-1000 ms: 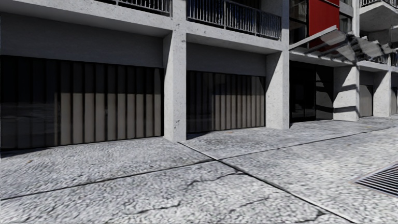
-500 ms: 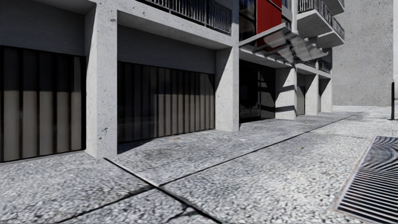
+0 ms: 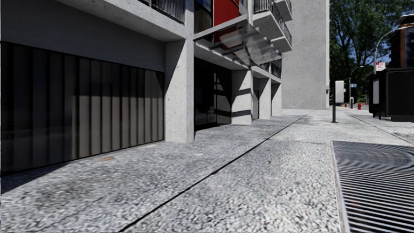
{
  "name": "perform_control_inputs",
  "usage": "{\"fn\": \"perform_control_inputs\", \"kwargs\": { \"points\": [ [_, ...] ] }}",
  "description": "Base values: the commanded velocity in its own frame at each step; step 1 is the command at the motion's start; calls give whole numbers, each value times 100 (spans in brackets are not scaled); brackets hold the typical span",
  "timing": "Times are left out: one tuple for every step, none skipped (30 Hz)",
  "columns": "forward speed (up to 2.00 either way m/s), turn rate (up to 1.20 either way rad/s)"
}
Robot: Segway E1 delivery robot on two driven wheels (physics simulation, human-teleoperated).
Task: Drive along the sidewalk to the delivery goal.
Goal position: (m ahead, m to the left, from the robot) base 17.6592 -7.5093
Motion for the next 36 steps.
{"fn": "perform_control_inputs", "kwargs": {
  "points": [
    [156,-63],
    [156,-63],
    [156,-63],
    [156,-63],
    [156,-63],
    [156,-63],
    [156,-63],
    [156,-63],
    [156,-63],
    [156,-62],
    [156,-61],
    [157,-60],
    [157,-59],
    [157,-59],
    [157,-56],
    [157,-53],
    [158,-53],
    [158,-52],
    [158,-42],
    [158,-42],
    [158,-29],
    [158,-4],
    [158,0],
    [158,0],
    [158,0],
    [158,0],
    [158,0],
    [158,0],
    [158,0],
    [158,0],
    [187,0],
    [187,0],
    [196,0],
    [198,0],
    [199,0],
    [199,0]
  ]
}}
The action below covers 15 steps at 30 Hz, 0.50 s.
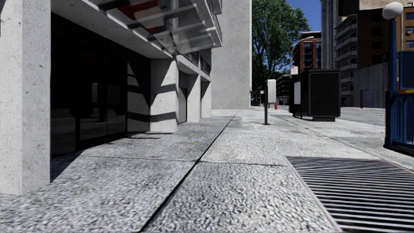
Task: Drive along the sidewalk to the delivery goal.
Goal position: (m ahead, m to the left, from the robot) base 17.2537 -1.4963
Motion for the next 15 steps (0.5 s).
{"fn": "perform_control_inputs", "kwargs": {
  "points": [
    [199,0],
    [199,0],
    [199,0],
    [199,0],
    [199,0],
    [199,0],
    [199,0],
    [199,0],
    [199,0],
    [199,0],
    [199,0],
    [199,0],
    [199,0],
    [199,0],
    [199,-5]
  ]
}}
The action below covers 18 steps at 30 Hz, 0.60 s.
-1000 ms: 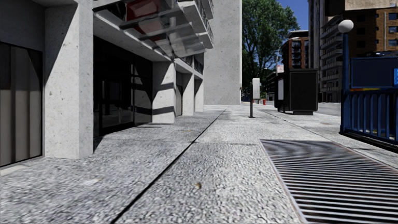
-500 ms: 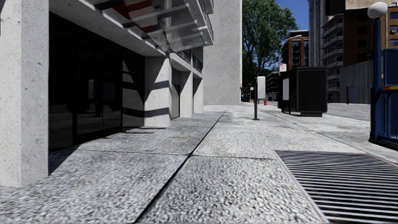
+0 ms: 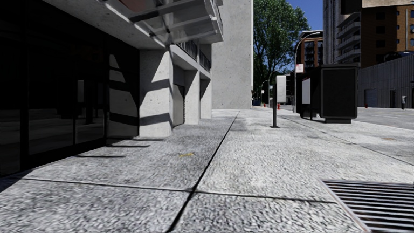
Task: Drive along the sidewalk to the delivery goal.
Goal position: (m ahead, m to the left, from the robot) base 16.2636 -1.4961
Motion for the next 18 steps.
{"fn": "perform_control_inputs", "kwargs": {
  "points": [
    [199,-9],
    [199,-10],
    [199,-10],
    [199,-10],
    [199,-16],
    [199,-21],
    [199,-23],
    [199,-25],
    [199,-25],
    [199,-27],
    [199,-29],
    [199,-29],
    [199,-32],
    [199,-35],
    [199,-35],
    [199,-35],
    [199,-35],
    [199,-35]
  ]
}}
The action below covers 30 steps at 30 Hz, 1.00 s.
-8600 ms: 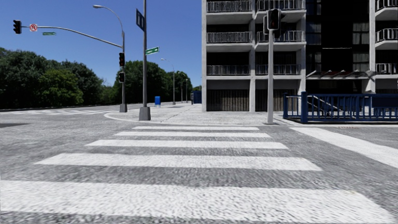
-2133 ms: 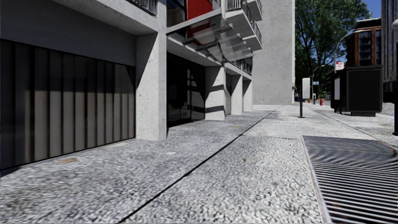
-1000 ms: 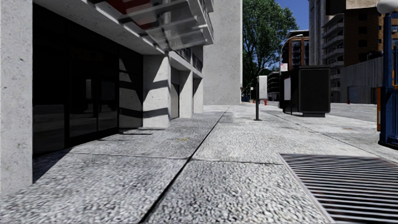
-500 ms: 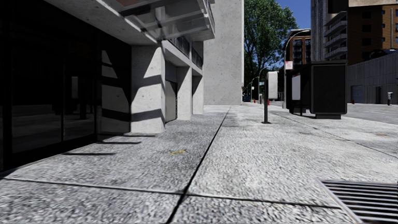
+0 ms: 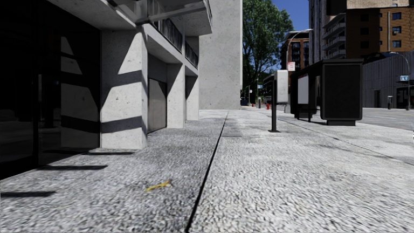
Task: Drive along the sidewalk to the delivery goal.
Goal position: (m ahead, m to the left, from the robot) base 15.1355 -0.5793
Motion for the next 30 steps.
{"fn": "perform_control_inputs", "kwargs": {
  "points": [
    [199,-35],
    [199,-35],
    [199,-35],
    [199,-35],
    [199,-35],
    [199,-35],
    [199,-32],
    [199,0],
    [199,0],
    [199,0],
    [199,0],
    [199,0],
    [199,0],
    [199,0],
    [199,0],
    [199,0],
    [199,0],
    [199,0],
    [199,0],
    [199,0],
    [199,0],
    [199,0],
    [199,0],
    [199,0],
    [199,0],
    [199,0],
    [199,0],
    [199,0],
    [199,0],
    [199,0]
  ]
}}
